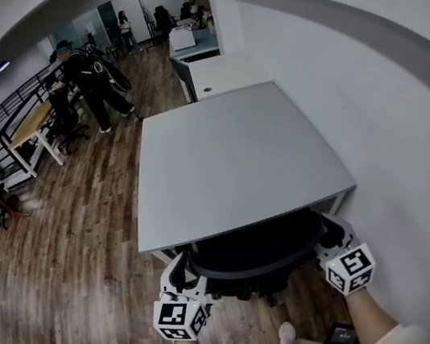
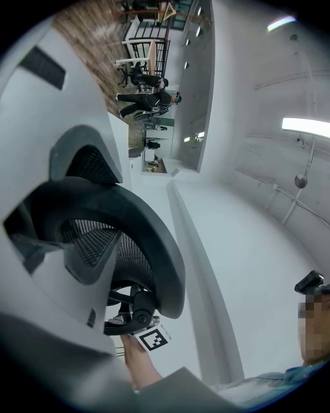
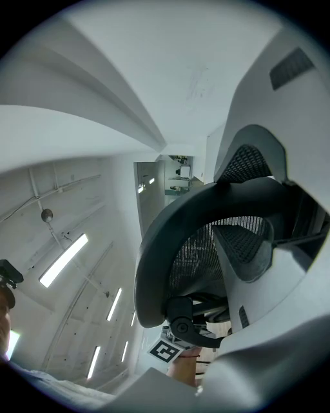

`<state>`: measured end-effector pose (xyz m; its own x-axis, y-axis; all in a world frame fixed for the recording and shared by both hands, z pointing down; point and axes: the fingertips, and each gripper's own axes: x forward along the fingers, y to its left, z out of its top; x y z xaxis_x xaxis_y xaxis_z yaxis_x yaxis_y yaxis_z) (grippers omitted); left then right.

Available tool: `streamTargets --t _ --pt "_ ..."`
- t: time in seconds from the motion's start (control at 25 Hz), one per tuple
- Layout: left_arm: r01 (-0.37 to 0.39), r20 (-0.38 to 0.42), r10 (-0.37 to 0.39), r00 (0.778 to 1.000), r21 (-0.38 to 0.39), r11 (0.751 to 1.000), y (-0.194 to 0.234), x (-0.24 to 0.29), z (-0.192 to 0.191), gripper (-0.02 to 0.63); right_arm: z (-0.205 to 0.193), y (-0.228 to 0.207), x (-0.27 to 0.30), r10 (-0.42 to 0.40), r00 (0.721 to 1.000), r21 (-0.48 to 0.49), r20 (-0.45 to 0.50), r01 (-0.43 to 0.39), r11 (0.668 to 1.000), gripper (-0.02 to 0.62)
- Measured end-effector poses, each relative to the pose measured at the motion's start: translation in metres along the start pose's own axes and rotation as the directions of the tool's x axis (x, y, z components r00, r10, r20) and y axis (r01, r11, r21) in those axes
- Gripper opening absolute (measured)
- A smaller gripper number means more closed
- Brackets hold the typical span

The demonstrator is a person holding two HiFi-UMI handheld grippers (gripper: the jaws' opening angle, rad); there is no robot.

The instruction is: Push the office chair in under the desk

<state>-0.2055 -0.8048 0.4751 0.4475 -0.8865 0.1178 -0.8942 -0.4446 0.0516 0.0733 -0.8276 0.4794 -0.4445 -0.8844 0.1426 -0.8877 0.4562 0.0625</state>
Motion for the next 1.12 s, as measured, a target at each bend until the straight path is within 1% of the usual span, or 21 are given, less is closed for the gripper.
streamTargets --t 0.24,0.4,0.6,0.68,0.88,1.12 --pt "-0.01 -0.002 0.01 1.0 -0.001 1.0 0.012 0.009 0.003 0.216 0.005 -0.002 0.016 0.014 1.0 0.006 -0.003 -0.014 1.0 0.207" --pt "-0.023 0.001 0.023 1.0 0.004 1.0 0.012 0.015 0.005 0.215 0.007 -0.007 0.019 0.022 1.0 0.005 0.002 -0.022 1.0 0.207" --pt "-0.057 0.013 0.057 0.998 0.017 0.998 0.023 0.018 0.014 0.215 0.017 -0.004 0.03 0.094 0.995 0.039 0.017 -0.094 0.995 0.207" --pt "-0.067 0.013 0.067 0.998 0.016 0.998 0.028 0.021 0.016 0.215 0.02 -0.003 0.036 0.104 0.994 0.046 0.015 -0.104 0.993 0.207" --pt "-0.074 0.009 0.074 0.997 0.015 0.997 0.033 0.027 0.02 0.215 0.023 -0.005 0.044 0.1 0.995 0.049 -0.002 -0.099 0.994 0.207" --pt "-0.073 0.001 0.073 0.997 0.017 0.997 0.039 0.031 0.022 0.215 0.026 -0.004 0.05 0.056 0.998 0.03 -0.017 -0.055 0.998 0.207"
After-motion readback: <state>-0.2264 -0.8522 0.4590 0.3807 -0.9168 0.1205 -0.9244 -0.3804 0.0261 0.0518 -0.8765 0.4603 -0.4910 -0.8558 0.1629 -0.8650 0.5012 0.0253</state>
